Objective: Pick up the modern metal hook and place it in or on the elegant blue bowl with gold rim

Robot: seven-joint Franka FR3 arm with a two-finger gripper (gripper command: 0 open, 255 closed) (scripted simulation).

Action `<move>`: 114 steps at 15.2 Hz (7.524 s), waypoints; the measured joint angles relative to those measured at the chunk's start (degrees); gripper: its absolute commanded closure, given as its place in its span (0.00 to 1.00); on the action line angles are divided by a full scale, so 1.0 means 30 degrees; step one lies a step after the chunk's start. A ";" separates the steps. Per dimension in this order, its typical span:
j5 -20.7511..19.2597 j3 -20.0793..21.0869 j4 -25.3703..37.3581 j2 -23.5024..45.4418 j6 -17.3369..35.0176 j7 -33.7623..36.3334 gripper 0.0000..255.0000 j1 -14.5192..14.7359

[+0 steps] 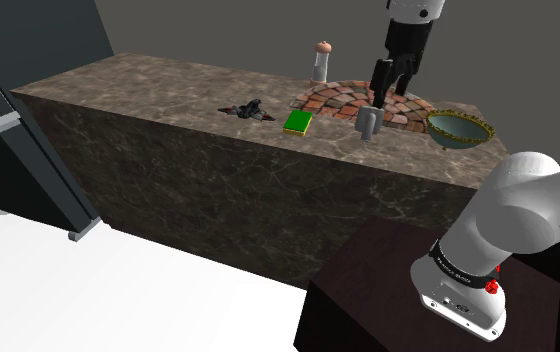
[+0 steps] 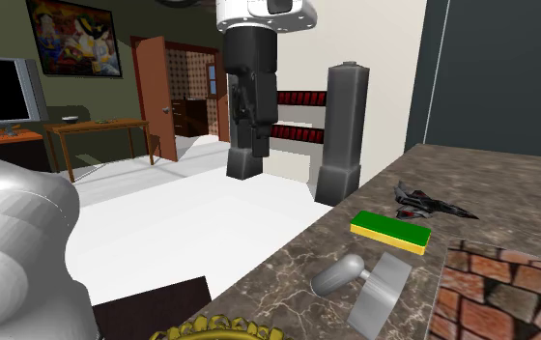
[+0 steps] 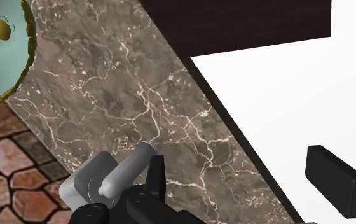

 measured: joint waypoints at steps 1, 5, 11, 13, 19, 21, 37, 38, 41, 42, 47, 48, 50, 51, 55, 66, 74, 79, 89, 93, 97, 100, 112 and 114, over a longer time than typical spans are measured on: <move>0.0000 0.0000 0.0000 0.0000 0.0000 0.0000 0.00 0.0000; 0.0434 -0.0733 0.0163 0.1680 0.1638 0.1706 0.00 -0.1120; 0.1391 -0.2440 0.0371 0.4322 0.4404 0.4624 0.00 -0.3171; 0.1860 -0.2913 0.0340 0.5162 0.5390 0.5691 0.00 -0.3732; 0.2830 -0.4050 -0.0059 0.6701 0.7559 0.7421 0.00 -0.4851; 0.2916 -0.4101 -0.0276 0.6975 0.8054 0.7411 0.00 -0.4842; 0.3076 -0.4097 -0.1162 0.7396 0.9368 0.7352 1.00 -0.4752; 0.3077 -0.4096 -0.1162 0.7395 0.9367 0.7353 1.00 -0.4751; 0.3076 -0.4097 -0.1161 0.7397 0.9367 0.7352 1.00 -0.4752; 0.3077 -0.4097 -0.1161 0.7398 0.9369 0.7351 1.00 -0.4752; 0.2991 -0.3985 -0.0430 0.7017 0.8280 0.7586 1.00 -0.4768; 0.2994 -0.3970 -0.0139 0.7032 0.8007 0.7625 1.00 -0.4756; 0.2955 -0.3951 0.0149 0.6869 0.7559 0.7679 1.00 -0.4776; 0.2934 -0.3936 0.0341 0.6781 0.7284 0.7720 1.00 -0.4785; 0.2891 -0.3880 0.1291 0.6601 0.6163 0.7867 1.00 -0.4788; 0.2849 -0.3781 0.3956 0.6437 0.3355 0.8182 1.00 -0.4756; 0.2897 -0.3702 0.6195 0.6613 0.1308 0.8439 1.00 -0.4680; 0.2382 -0.4314 0.5994 0.5441 0.0281 0.7635 1.00 -0.5143; 0.0180 -0.6899 0.5231 0.2398 -0.2077 0.4198 1.00 -0.6830; -0.0837 -0.8018 0.5197 0.1477 -0.2901 0.2718 1.00 -0.7464; -0.1329 -0.8604 0.4918 0.1193 -0.2859 0.2041 1.00 -0.7715; -0.1491 -0.8785 0.4146 0.1049 -0.2224 0.1947 1.00 -0.7799; -0.2131 -0.9348 0.0663 0.0337 0.0558 0.1862 1.00 -0.8199; -0.2186 -0.9406 0.0443 0.0295 0.0740 0.1837 1.00 -0.8233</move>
